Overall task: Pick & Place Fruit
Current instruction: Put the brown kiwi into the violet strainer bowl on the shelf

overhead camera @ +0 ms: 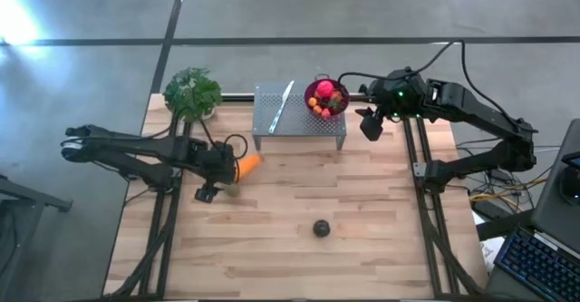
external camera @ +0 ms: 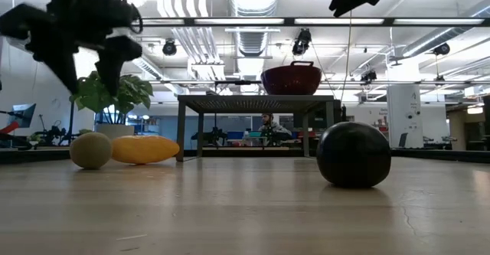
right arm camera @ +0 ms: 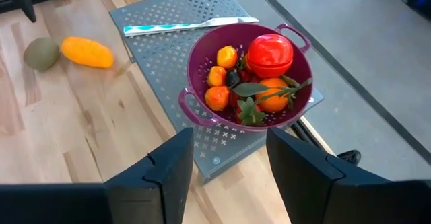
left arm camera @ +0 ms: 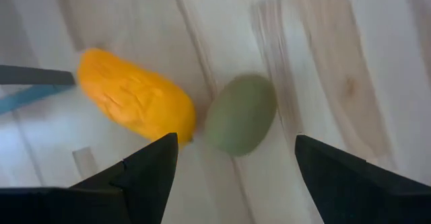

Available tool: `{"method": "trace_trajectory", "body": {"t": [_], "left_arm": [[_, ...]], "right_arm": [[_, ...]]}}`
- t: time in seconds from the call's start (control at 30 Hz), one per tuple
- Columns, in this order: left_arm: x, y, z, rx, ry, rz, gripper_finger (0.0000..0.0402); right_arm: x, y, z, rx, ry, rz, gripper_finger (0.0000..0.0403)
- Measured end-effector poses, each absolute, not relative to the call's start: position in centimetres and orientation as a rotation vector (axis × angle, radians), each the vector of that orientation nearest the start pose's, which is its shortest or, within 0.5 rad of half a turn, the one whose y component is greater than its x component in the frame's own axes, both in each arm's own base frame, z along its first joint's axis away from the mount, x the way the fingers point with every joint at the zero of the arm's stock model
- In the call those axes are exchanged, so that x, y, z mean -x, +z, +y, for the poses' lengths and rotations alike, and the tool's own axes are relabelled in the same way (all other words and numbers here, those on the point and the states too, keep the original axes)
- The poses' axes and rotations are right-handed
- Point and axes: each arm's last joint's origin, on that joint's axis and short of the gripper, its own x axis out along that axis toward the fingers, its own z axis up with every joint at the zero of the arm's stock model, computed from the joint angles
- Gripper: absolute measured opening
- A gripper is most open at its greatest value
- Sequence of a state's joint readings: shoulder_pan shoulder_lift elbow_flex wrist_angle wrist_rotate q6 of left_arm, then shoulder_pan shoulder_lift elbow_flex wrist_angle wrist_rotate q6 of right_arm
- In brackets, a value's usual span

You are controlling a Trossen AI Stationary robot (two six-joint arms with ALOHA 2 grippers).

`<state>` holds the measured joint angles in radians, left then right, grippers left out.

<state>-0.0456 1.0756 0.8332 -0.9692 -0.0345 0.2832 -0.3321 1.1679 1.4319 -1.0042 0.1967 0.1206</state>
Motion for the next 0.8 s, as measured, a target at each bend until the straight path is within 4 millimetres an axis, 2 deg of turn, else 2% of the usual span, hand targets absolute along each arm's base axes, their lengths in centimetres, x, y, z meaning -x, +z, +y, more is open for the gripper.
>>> {"method": "trace_trajectory", "body": {"t": [0.23,0.5,0.8], "left_arm": [[-17.6,21.8,-0.7,-0.358,-0.234,1.234,0.0303],[-17.4,19.4,-0.7,-0.409,-0.277,1.222,0.0303],[-18.4,17.3,-0.8,-0.424,-0.287,1.209,0.0303]], "right_arm": [[-19.5,40.3,-7.4,-0.160,-0.565,0.715,0.0176],[-19.5,40.3,-7.4,-0.165,-0.567,0.714,0.0196],[-19.6,40.4,-7.4,-0.159,-0.565,0.701,0.0193]]}}
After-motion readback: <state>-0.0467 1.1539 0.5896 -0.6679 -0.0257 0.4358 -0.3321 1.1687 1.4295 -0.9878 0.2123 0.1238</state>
